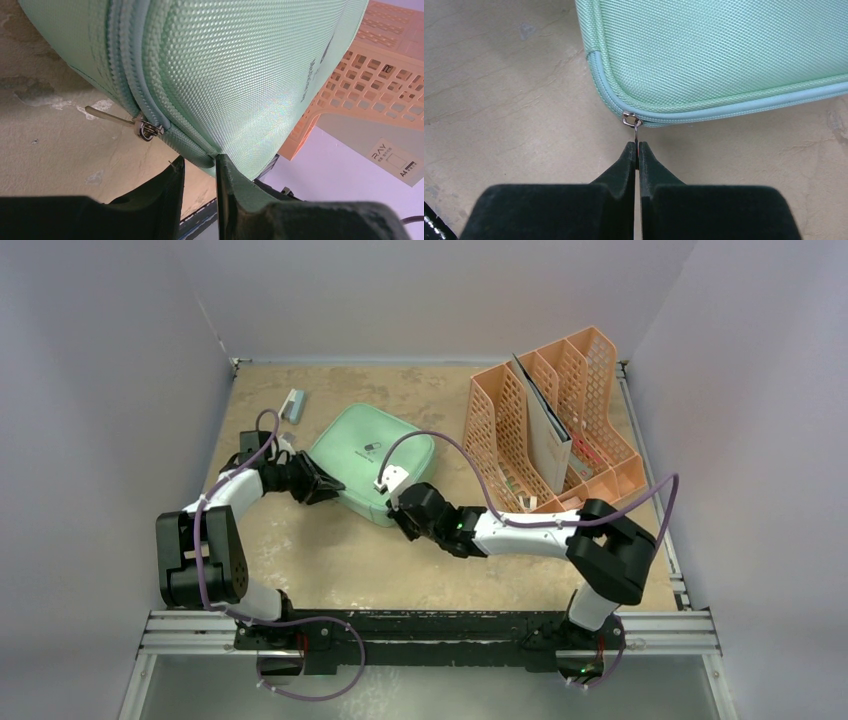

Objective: Organize the medicine kit
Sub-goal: Zip the medicine box at the center of the board.

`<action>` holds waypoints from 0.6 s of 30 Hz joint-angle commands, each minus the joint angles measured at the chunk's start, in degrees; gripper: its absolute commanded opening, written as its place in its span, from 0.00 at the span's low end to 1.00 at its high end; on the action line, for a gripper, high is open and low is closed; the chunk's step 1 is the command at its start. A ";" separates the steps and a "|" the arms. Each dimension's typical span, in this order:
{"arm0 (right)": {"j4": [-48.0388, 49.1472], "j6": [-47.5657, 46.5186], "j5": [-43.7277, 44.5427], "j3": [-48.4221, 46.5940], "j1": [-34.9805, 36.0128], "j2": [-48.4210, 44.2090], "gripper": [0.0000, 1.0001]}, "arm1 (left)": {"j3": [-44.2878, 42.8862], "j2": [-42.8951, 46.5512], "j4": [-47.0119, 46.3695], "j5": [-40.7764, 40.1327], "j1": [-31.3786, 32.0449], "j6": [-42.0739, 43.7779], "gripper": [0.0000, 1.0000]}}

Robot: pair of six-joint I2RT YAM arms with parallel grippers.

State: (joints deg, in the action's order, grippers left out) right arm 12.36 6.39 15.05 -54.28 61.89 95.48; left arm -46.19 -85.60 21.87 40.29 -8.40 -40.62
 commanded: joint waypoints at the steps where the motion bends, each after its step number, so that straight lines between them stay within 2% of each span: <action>1: -1.45 0.27 2.66 1.04 -3.26 -3.23 0.00 | -0.47 -0.97 1.34 -7.00 -1.53 3.43 0.25; 13: -2.53 -3.07 0.57 -1.52 -4.49 -1.58 0.00 | -0.66 -0.70 1.25 -5.96 -1.53 3.54 0.25; 18: 1.53 -2.57 -3.32 -2.20 -4.26 -0.29 0.00 | -1.30 3.65 1.76 -2.50 -1.55 3.43 0.29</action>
State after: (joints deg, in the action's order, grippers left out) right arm 11.29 4.64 12.71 -54.11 58.67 94.65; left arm -46.22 -85.43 22.00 40.27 -8.67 -39.57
